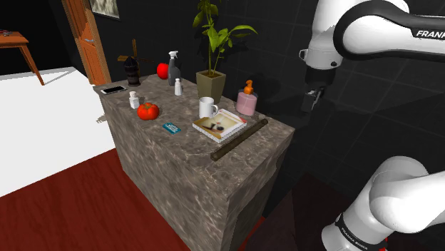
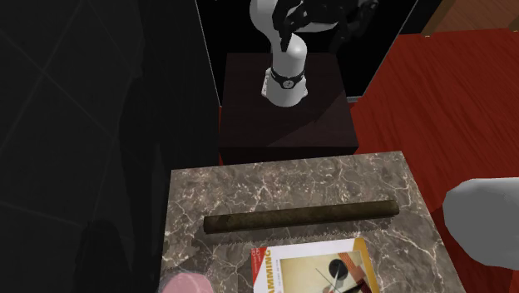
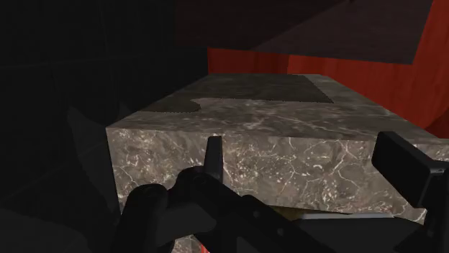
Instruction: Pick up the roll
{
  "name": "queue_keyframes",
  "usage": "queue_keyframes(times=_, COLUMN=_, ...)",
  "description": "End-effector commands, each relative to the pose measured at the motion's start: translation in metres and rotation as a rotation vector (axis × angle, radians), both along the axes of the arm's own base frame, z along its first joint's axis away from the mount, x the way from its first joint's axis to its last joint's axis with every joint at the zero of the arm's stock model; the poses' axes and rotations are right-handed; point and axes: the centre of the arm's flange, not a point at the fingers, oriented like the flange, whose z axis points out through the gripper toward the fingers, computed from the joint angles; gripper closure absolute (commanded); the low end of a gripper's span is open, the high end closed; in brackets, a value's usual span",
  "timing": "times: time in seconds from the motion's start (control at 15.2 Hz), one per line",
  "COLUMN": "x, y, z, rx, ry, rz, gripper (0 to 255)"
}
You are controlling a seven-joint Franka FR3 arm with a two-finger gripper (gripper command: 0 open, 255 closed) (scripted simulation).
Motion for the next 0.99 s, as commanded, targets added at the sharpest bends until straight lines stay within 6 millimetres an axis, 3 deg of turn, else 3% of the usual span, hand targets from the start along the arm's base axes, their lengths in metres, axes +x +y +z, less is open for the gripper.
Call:
queue_keyframes(times=0.0, x=0.000, y=0.000, z=0.000, rx=0.000, ry=0.000, rz=0.000, gripper=0)
queue_keyframes(times=0.46, x=0.057, y=-0.050, z=-0.050, rx=0.074, ry=0.028, rz=0.410, gripper=0)
queue_keyframes(times=0.92, x=0.127, y=-0.069, z=-0.105, rx=0.147, ry=0.057, rz=0.820, gripper=0)
